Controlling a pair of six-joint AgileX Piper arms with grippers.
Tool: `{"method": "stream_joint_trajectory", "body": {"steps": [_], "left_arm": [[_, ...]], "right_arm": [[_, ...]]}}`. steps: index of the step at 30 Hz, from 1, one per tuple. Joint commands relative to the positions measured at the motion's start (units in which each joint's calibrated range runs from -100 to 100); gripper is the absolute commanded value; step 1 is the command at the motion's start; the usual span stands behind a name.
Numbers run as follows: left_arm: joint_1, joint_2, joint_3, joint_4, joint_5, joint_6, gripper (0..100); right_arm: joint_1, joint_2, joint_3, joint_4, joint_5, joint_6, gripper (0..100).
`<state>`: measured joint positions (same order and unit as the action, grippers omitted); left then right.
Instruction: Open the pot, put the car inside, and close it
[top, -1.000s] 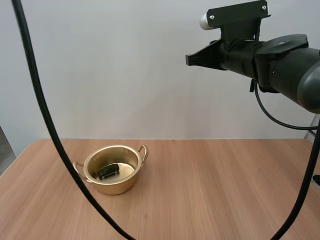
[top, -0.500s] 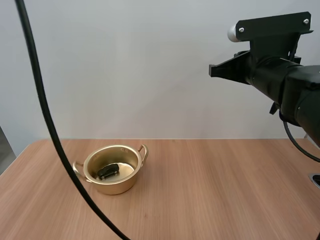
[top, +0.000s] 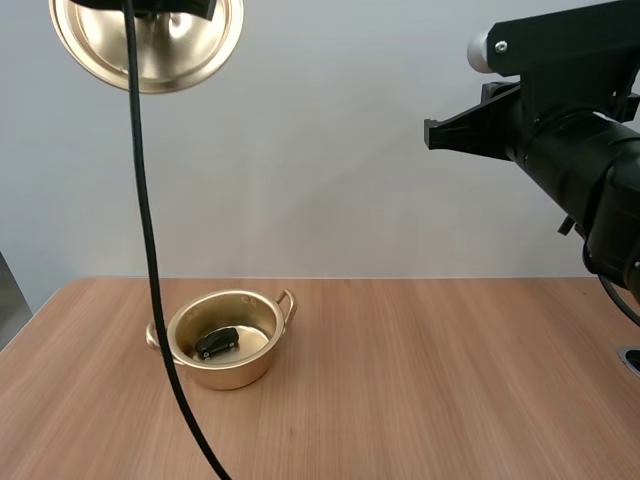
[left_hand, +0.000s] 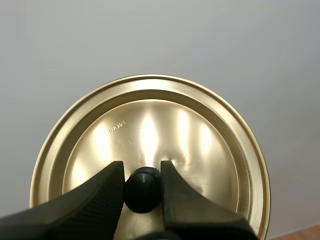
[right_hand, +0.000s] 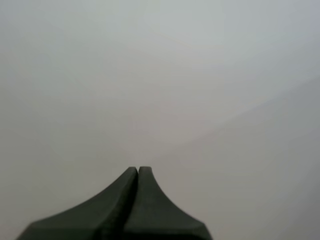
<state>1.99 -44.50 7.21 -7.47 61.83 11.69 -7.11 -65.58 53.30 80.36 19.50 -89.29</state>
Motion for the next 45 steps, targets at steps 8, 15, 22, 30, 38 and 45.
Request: {"method": "stream_joint_trajectory", "body": {"steps": [8,15,22,30,38,45], "left_arm": [[0.04,4.6,9.4,-2.6,5.5,0.0,0],[0.04,10.0,9.4,-4.6,12.6,0.0,0],[0.04,14.4,9.4,-4.6,18.3,0.3,0],[0.04,15.3,15.4,-4.6,16.7,0.4,0],[0.04,15.3,24.9,-4.5,10.1,1.7,0],[0.04,15.4,28.2,-4.5,12.3,2.6,0]], "right_arm": [[0.0,0.0,0.2,-1.7,0.2,0.2,0],[0.0,0.0,0.2,-1.8,0.2,0.2,0],[0.0,0.0,0.2,-1.8,0.2,0.2,0],[0.0,0.0,0.2,-2.3,0.2,0.2,0],[0.0,0.0,0.2,-2.3,0.2,0.2,0],[0.0,0.0,0.2,-2.3,0.2,0.2,0]]}}
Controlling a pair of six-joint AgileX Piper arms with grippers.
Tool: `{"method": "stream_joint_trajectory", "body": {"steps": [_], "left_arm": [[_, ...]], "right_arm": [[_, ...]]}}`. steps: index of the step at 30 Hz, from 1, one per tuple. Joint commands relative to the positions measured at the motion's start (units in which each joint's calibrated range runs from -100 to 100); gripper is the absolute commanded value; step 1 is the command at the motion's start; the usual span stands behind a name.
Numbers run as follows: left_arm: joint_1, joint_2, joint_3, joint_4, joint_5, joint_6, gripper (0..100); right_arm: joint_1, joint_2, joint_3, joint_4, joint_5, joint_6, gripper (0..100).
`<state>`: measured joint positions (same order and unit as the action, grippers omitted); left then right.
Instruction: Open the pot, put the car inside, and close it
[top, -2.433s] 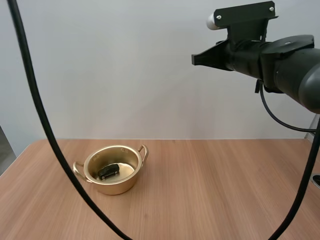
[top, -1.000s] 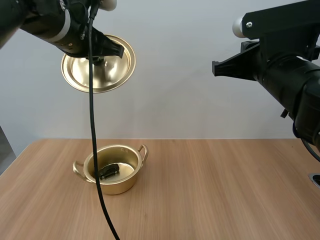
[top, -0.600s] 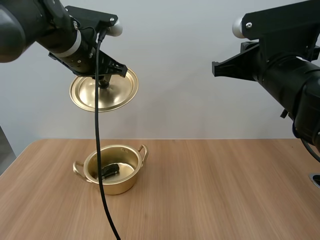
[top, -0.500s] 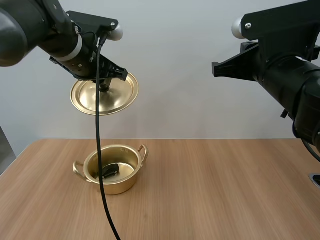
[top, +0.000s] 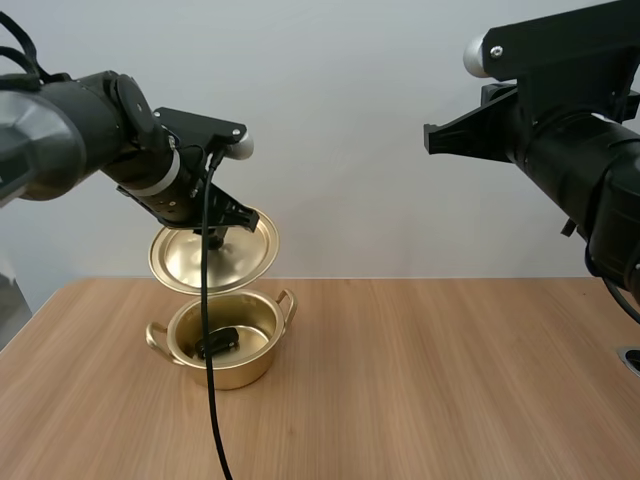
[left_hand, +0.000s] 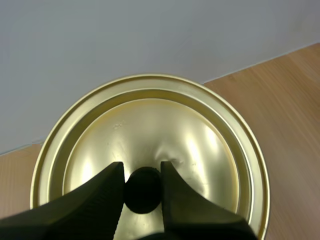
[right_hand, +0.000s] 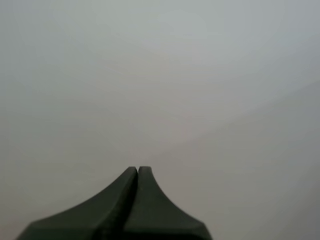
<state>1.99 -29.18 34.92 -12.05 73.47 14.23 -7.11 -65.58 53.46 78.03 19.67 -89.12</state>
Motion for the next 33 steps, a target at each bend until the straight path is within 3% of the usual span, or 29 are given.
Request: {"method": "stream_joint_trajectory", "body": {"steps": [1,33], "left_arm": [[0.04,0.1,1.0,0.0,0.9,0.0,0],[0.04,7.9,12.2,-1.7,-10.1,3.4,0]], "right_arm": [[0.0,0.0,0.0,0.0,0.0,0.1,0],[0.0,0.0,0.0,0.0,0.2,0.1,0]]}}
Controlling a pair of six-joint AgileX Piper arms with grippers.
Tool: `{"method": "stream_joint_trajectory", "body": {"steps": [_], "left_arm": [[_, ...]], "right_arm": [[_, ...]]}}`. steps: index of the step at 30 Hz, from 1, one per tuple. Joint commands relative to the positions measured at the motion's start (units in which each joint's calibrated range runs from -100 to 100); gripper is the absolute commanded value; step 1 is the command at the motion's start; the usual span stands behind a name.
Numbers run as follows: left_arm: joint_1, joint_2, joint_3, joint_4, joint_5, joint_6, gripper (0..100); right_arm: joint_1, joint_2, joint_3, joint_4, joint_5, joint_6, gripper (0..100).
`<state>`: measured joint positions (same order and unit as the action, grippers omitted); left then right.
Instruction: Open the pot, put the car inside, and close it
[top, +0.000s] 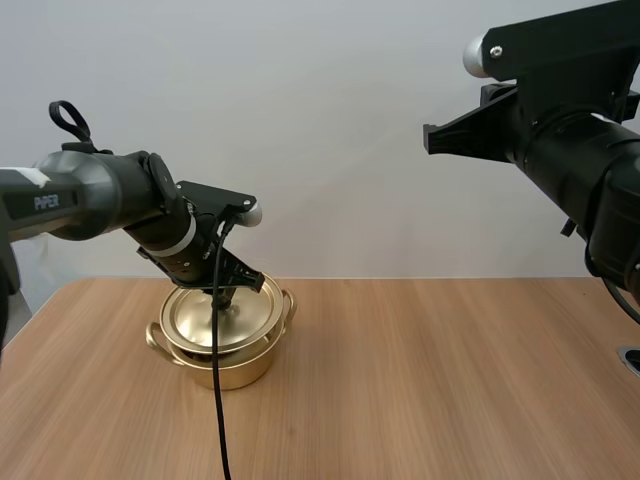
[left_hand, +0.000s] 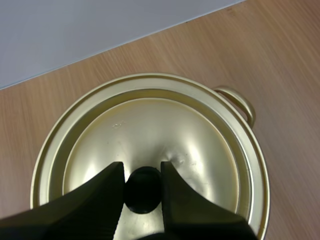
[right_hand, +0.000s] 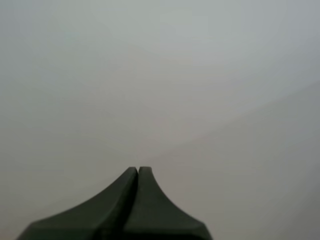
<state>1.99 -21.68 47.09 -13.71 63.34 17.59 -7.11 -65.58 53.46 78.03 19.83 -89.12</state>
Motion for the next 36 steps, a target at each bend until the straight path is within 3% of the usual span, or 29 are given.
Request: {"method": "stream_joint_trajectory", "body": {"steps": [1,36], "left_arm": [[0.04,0.8,0.0,0.0,-0.2,0.1,0],[0.04,4.0,0.1,0.3,0.1,1.1,0]], "right_arm": [[0.0,0.0,0.0,0.0,0.0,0.1,0],[0.0,0.2,0.1,-0.4,3.7,0.1,0]]}}
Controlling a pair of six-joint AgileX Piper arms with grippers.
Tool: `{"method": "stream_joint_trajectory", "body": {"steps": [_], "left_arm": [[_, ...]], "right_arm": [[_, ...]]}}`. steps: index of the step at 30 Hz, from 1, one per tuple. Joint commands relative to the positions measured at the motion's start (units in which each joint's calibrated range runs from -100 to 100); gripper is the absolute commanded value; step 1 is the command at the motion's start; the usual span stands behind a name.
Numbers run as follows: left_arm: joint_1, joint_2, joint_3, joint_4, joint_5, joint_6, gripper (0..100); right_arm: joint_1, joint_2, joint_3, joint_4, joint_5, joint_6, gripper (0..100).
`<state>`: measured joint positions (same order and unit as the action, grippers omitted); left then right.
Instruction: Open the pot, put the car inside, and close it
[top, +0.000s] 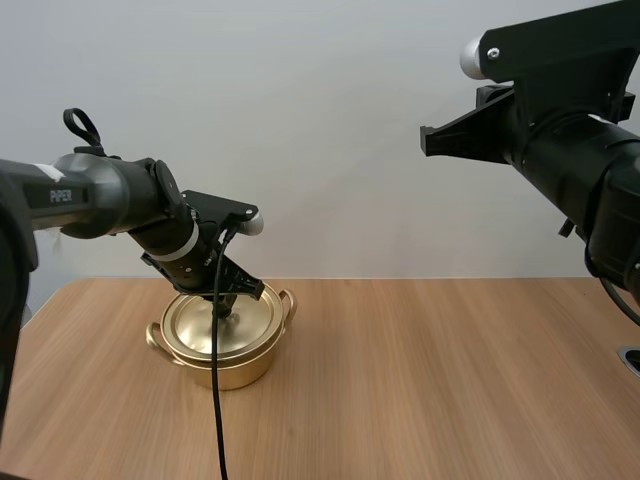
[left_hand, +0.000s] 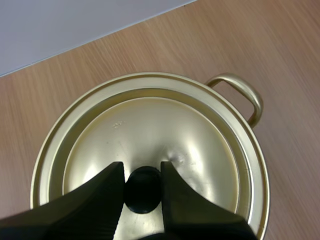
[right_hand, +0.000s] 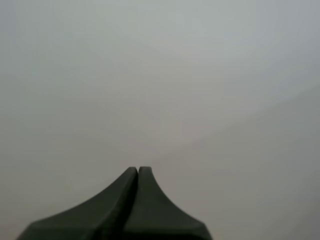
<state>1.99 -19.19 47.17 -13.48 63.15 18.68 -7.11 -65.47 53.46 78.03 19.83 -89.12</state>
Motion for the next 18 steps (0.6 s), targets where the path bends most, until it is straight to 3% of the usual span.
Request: {"method": "stream_joint_trajectory", "body": {"steps": [1,18], "left_arm": [[0.04,1.8,0.2,0.1,0.4,0.1,0],[0.04,6.7,0.2,0.9,-0.2,0.4,0]], "right_arm": [[0.0,0.0,0.1,-0.4,3.7,0.1,0],[0.0,0.0,0.1,-0.4,3.4,0.1,0]]}}
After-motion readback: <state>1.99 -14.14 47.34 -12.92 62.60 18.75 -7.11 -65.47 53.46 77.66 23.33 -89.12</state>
